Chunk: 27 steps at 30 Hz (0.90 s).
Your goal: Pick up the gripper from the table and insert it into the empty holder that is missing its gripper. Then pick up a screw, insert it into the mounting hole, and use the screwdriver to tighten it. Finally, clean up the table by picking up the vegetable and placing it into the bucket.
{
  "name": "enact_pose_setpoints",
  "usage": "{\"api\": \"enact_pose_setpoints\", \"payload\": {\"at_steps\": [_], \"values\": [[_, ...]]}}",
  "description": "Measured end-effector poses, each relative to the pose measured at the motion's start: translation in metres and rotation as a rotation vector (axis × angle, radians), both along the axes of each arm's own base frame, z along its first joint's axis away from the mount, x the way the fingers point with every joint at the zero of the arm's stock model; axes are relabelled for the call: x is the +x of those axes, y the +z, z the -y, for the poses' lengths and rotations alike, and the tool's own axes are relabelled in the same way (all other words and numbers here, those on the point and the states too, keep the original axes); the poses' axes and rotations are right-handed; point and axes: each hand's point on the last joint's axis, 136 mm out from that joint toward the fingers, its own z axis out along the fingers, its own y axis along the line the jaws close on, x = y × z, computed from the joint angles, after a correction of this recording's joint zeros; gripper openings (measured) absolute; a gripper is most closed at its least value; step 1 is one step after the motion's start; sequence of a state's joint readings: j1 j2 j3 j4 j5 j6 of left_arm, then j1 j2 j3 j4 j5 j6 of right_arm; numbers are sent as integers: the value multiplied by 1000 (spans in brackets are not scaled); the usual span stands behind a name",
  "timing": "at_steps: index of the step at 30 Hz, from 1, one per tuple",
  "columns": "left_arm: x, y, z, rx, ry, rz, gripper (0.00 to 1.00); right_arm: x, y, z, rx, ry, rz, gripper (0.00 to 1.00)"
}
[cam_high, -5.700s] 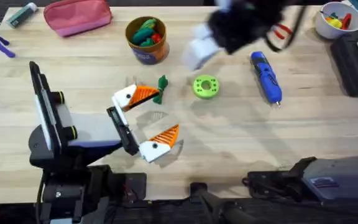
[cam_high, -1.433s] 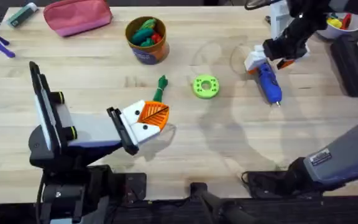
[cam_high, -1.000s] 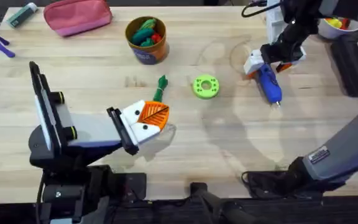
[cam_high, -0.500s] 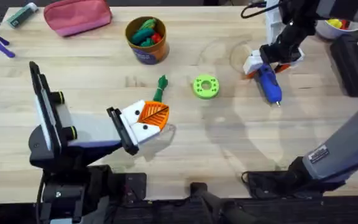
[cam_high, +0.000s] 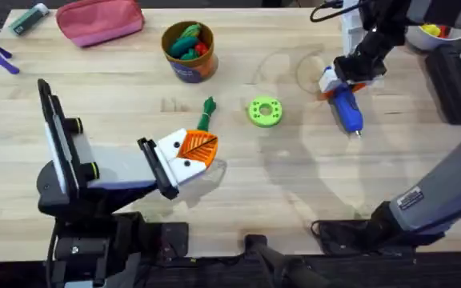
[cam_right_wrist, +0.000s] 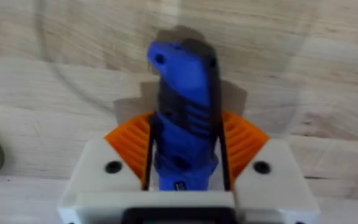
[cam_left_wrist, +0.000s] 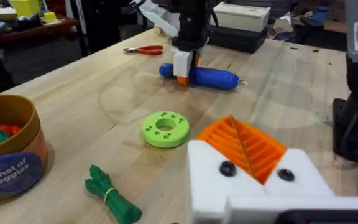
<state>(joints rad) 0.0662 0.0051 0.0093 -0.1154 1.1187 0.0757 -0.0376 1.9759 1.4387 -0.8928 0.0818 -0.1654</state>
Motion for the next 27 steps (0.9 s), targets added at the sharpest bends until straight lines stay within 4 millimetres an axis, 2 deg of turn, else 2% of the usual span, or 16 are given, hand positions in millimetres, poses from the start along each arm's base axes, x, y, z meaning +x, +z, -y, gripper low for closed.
{"api": "enact_pose_setpoints", "payload": {"at_steps": [5,8,23,27], "values": [[0,0,0,0,0,0,18,1,-1,2,-8,-2,2,188],[0,0,0,0,0,0,18,0,-2,2,-9,-3,-2,28],[0,0,0,0,0,0,18,-2,-2,1,-8,-3,-12,24],[0,0,0,0,0,0,18,-6,5,-2,11,-2,-14,24]]}}
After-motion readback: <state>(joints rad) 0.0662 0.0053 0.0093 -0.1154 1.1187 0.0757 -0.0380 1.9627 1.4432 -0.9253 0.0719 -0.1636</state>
